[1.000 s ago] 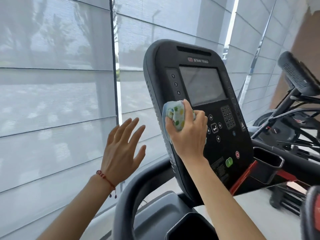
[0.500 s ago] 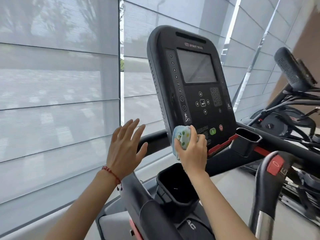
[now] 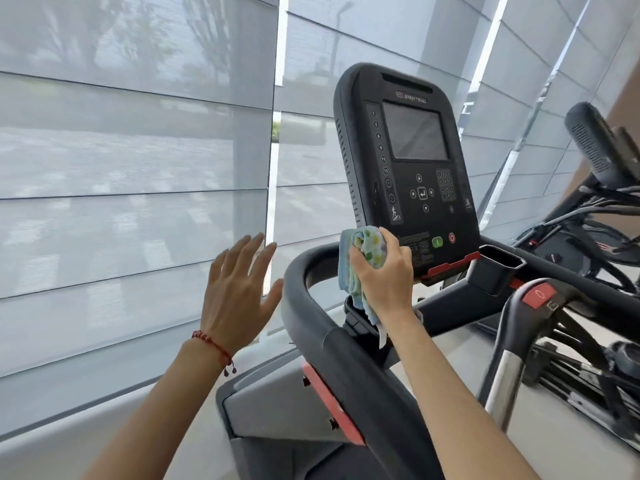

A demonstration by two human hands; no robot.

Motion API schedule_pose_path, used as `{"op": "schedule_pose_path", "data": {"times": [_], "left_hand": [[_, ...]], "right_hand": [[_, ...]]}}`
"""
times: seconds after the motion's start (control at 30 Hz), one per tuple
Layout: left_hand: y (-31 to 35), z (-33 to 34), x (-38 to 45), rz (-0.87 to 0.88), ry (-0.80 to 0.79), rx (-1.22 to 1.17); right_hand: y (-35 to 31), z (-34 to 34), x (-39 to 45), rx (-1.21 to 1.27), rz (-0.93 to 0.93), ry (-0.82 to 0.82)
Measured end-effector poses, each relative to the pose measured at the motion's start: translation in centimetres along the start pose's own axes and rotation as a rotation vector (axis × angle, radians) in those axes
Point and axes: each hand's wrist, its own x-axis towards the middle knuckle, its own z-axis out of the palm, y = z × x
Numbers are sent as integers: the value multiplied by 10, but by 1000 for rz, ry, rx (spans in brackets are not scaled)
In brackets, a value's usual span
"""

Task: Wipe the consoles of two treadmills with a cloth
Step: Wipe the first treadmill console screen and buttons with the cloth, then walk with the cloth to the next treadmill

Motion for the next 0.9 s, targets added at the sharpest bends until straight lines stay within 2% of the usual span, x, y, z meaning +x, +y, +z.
{"op": "schedule_pose_path", "data": {"times": [0.23, 0.53, 0.7, 0.9], "left_hand": [[-40, -57, -63, -35, -9, 44], [-68, -105, -192, -170, -110, 112], [-64, -122, -264, -333, -191, 185], [-33, -137, -350, -587, -296, 323]], "right_hand": [[-54, 39, -90, 241, 59, -147], [-51, 86, -216, 589, 417, -388], [-30, 101, -272, 601, 515, -554], [4, 106, -319, 442, 485, -820]]}}
